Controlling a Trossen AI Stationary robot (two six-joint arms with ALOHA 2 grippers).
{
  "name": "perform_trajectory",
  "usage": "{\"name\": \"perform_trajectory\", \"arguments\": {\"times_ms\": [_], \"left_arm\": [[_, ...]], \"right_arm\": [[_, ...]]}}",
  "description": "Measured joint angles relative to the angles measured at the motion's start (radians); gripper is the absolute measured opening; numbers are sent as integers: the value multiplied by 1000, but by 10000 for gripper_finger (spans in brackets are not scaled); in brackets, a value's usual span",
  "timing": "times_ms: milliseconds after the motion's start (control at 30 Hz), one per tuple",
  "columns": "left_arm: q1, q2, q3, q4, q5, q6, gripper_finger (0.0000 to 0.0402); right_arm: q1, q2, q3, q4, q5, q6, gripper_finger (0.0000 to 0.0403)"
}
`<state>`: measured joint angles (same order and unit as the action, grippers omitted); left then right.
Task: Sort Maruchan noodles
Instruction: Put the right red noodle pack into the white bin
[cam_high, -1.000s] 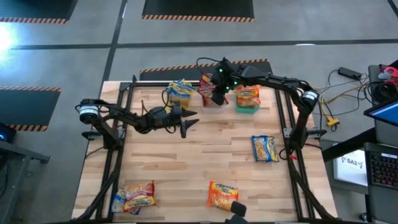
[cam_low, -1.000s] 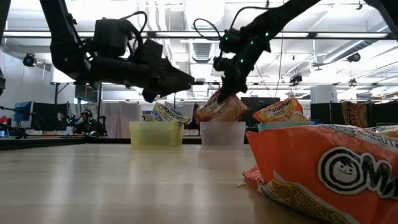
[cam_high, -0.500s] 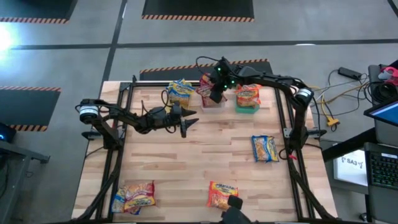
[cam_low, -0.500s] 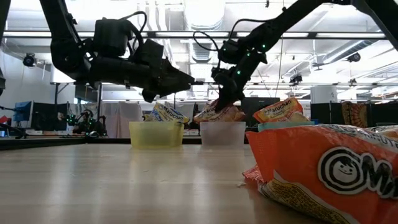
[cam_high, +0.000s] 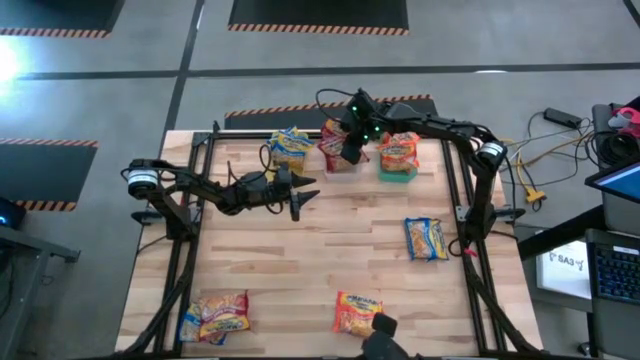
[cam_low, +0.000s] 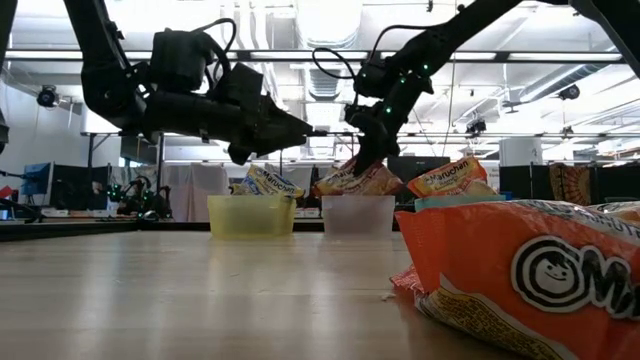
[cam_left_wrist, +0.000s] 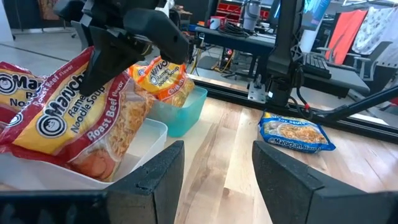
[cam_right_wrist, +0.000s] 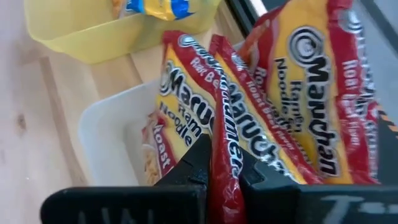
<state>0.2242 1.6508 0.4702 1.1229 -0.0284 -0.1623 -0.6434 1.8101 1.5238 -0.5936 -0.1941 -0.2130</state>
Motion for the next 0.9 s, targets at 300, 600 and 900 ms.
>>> {"name": "perform_trajectory", "arguments": {"times_ms": [300, 600, 900], "left_arm": [[0, 0, 0, -1, 0, -4, 173], [0, 0, 0, -1, 1, -3, 173], [0, 1, -1, -5, 4, -1, 173]], "right_arm": [[1, 0, 0, 2, 38, -23, 9], [-15, 0, 0, 5, 40, -24, 56], [-19, -2, 98, -75, 289, -17, 132]]}}
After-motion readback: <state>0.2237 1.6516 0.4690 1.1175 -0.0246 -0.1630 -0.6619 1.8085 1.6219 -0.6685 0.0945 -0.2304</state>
